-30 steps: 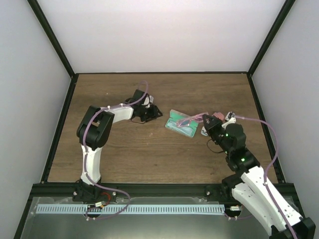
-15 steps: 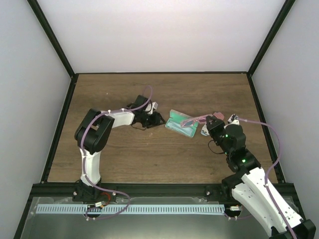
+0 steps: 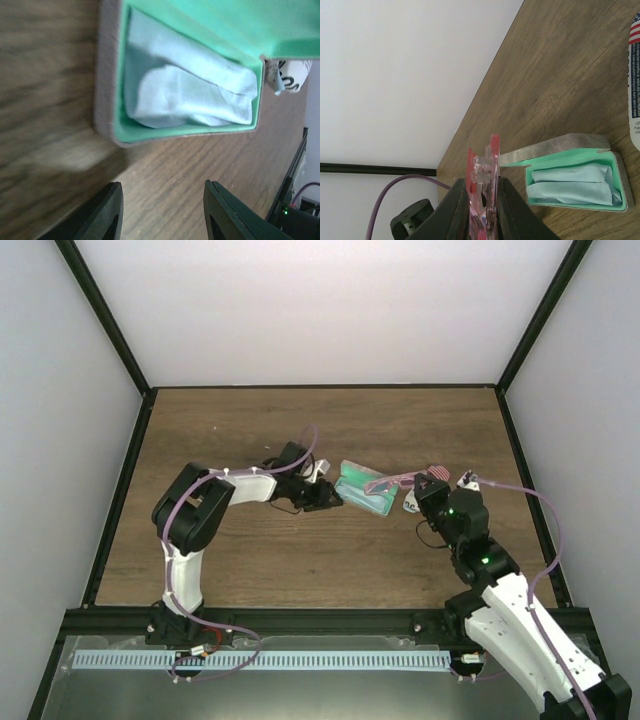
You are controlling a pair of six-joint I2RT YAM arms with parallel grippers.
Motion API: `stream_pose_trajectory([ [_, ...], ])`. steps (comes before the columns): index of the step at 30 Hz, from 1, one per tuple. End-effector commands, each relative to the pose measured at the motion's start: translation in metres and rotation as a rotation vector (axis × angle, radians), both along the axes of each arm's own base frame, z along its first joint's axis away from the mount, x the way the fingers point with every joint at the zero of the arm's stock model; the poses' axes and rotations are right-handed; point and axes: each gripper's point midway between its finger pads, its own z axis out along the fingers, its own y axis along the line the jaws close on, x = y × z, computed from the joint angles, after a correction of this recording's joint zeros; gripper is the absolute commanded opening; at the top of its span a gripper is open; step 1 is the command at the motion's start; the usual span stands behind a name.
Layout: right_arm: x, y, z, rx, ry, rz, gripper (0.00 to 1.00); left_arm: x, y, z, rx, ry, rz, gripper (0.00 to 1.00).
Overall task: Organize the sunglasses
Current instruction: Place the sunglasses in the sunglasses case.
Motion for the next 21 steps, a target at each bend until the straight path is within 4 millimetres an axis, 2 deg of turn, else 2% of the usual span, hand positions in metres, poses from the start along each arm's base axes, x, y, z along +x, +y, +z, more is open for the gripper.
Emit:
stream_pose_trajectory([
  [1, 0.006, -0.006, 0.007, 0.003, -0.035, -0.041, 0.01, -0.074, 0.023, -0.068, 0.227, 0.276, -0.064, 0.47],
  [4, 0.006, -0.005, 0.005, 0.002, -0.030, -0.039, 0.01, -0.068, 0.018, -0.058, 0.219, 0.241, -0.083, 0.46],
  [7, 0.007, -0.006, 0.005, -0.003, -0.034, -0.041, 0.01, -0.061, 0.023, -0.044, 0.199, 0.191, -0.111, 0.46],
  [11, 0.008, -0.006, 0.002, -0.016, -0.042, -0.036, 0.01, -0.034, 0.047, -0.039, 0.254, 0.096, -0.063, 0.46],
  [14, 0.008, -0.004, -0.002, -0.017, -0.057, -0.031, 0.01, -0.017, 0.057, -0.038, 0.291, 0.031, -0.046, 0.41],
  [21, 0.008, -0.001, -0.032, 0.018, -0.068, -0.018, 0.04, 0.002, 0.070, -0.035, 0.274, -0.010, 0.048, 0.43],
])
